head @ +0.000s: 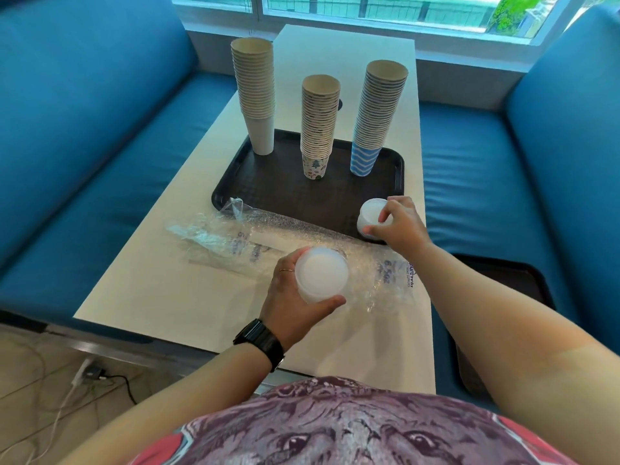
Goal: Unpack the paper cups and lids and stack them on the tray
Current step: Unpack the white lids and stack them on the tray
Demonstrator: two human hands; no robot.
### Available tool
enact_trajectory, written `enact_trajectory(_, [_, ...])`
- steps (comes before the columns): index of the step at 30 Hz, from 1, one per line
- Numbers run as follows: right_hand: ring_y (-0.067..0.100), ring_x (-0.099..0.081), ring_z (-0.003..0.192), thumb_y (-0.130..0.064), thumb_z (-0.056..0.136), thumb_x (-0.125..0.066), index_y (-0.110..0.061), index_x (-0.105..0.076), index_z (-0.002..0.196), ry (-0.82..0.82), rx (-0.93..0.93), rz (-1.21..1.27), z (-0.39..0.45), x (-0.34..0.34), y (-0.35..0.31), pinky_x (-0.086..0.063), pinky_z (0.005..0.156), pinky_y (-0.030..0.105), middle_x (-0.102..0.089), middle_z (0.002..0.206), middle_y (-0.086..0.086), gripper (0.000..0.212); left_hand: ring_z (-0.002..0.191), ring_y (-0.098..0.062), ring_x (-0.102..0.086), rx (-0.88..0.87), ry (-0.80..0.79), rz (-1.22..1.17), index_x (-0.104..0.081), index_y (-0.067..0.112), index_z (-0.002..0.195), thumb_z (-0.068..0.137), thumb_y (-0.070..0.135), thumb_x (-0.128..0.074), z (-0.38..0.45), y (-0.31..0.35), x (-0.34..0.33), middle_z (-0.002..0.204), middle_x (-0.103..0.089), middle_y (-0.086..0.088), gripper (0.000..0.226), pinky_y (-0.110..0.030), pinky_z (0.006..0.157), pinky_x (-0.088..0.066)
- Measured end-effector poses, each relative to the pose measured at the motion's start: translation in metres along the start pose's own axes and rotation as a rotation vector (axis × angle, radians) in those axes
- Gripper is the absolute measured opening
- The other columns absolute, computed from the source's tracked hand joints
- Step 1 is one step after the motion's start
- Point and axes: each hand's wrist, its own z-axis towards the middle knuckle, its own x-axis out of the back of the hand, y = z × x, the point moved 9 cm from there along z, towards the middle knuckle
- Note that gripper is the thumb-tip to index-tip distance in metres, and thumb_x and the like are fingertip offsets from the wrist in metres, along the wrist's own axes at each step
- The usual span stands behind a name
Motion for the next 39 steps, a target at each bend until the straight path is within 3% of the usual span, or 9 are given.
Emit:
enact_trajectory(5, [0.024, -0.038, 0.127, -0.042, 0.073, -0.080, -0.018, -0.060, 0.095, -0.024, -0.030, -0.078, 0.003, 0.000, 0.005, -0.035, 0.104, 0.038, -0.039, 0.139, 0.003, 0.038, 0.116, -0.003, -0.035, -0.008, 0.000, 0.005, -0.035, 0.026, 0.138, 0.063, 0.035, -0.091, 0.001, 0.000, 0.000, 0.127, -0.033, 0.013, 0.094, -0.016, 0.099, -0.029])
enact_trajectory(9, [0.024, -0.035, 0.131, -0.046, 0.080, -0.073, -0.021, -0.063, 0.101, 0.041, 0.035, -0.164, 0.007, 0.012, -0.010, -0.033, 0.107, 0.041, -0.042, 0.141, 0.003, 0.035, 0.117, -0.002, -0.036, -0.012, -0.003, 0.001, -0.032, 0.030, 0.136, 0.063, 0.036, -0.091, 0.001, -0.001, -0.001, 0.128, -0.033, 0.014, 0.093, -0.014, 0.099, -0.029])
enact_trajectory(15, [0.030, -0.032, 0.134, -0.045, 0.084, -0.067, -0.024, -0.068, 0.114, -0.031, 0.029, -0.409, 0.008, 0.010, -0.024, -0.029, 0.109, 0.042, -0.038, 0.149, 0.004, 0.037, 0.117, -0.003, -0.036, 0.005, -0.022, 0.005, -0.033, 0.024, 0.141, 0.064, 0.039, -0.091, 0.002, -0.004, -0.002, 0.129, -0.032, 0.014, 0.097, -0.016, 0.100, -0.029])
enact_trajectory(20, [0.025, -0.035, 0.132, -0.045, 0.087, -0.065, -0.026, -0.065, 0.112, -0.032, 0.098, -0.233, -0.012, 0.019, -0.068, -0.033, 0.105, 0.040, -0.046, 0.139, 0.002, 0.032, 0.117, -0.003, -0.034, 0.010, -0.039, 0.009, -0.032, 0.024, 0.142, 0.064, 0.039, -0.090, 0.003, -0.004, -0.003, 0.129, -0.030, 0.014, 0.098, -0.016, 0.100, -0.030])
enact_trajectory(24, [0.011, -0.054, 0.107, -0.043, 0.085, -0.069, -0.028, -0.065, 0.110, -0.217, 0.196, -0.012, -0.052, 0.018, -0.111, -0.039, 0.084, 0.024, -0.056, 0.111, -0.008, 0.030, 0.119, -0.003, -0.034, 0.007, -0.055, 0.002, -0.031, 0.024, 0.144, 0.064, 0.041, -0.090, 0.004, -0.004, -0.004, 0.130, -0.029, 0.014, 0.101, -0.019, 0.104, -0.030])
enact_trajectory(29, [0.009, -0.051, 0.110, -0.047, 0.078, -0.075, -0.033, -0.057, 0.125, -0.445, 0.321, -0.158, -0.108, -0.005, -0.145, -0.044, 0.093, 0.028, -0.051, 0.121, -0.012, 0.052, 0.120, -0.003, -0.035, 0.014, -0.077, 0.001, -0.030, 0.022, 0.145, 0.063, 0.043, -0.090, 0.006, -0.004, -0.004, 0.134, -0.034, 0.009, 0.104, -0.020, 0.103, -0.032])
enact_trajectory(32, [0.011, -0.045, 0.117, -0.049, 0.073, -0.078, -0.035, -0.048, 0.134, -0.433, 0.352, -0.276, -0.123, -0.012, -0.148, -0.043, 0.094, 0.029, -0.045, 0.129, -0.011, 0.069, 0.120, -0.004, -0.034, 0.013, -0.073, 0.001, -0.030, 0.018, 0.145, 0.064, 0.040, -0.091, 0.005, -0.002, -0.004, 0.133, -0.036, 0.007, 0.104, -0.024, 0.106, -0.033])
enact_trajectory(36, [0.014, -0.045, 0.121, -0.045, 0.070, -0.079, -0.034, -0.047, 0.133, -0.405, 0.354, -0.363, -0.128, -0.016, -0.150, -0.045, 0.094, 0.033, -0.044, 0.133, -0.009, 0.071, 0.126, -0.010, -0.040, -0.006, -0.065, -0.032, -0.033, 0.015, 0.143, 0.061, 0.038, -0.092, 0.003, 0.000, -0.002, 0.133, -0.037, 0.008, 0.103, -0.037, 0.111, -0.038])
enact_trajectory(39, [0.014, -0.047, 0.119, -0.045, 0.073, -0.078, -0.032, -0.047, 0.133, -0.392, 0.352, -0.426, -0.129, -0.017, -0.151, -0.047, 0.092, 0.034, -0.047, 0.132, -0.008, 0.069, 0.132, -0.015, -0.040, 0.001, -0.074, -0.033, -0.032, 0.013, 0.145, 0.054, 0.062, -0.078, 0.001, -0.001, -0.003, 0.143, -0.040, -0.001, 0.113, -0.036, 0.112, -0.037])
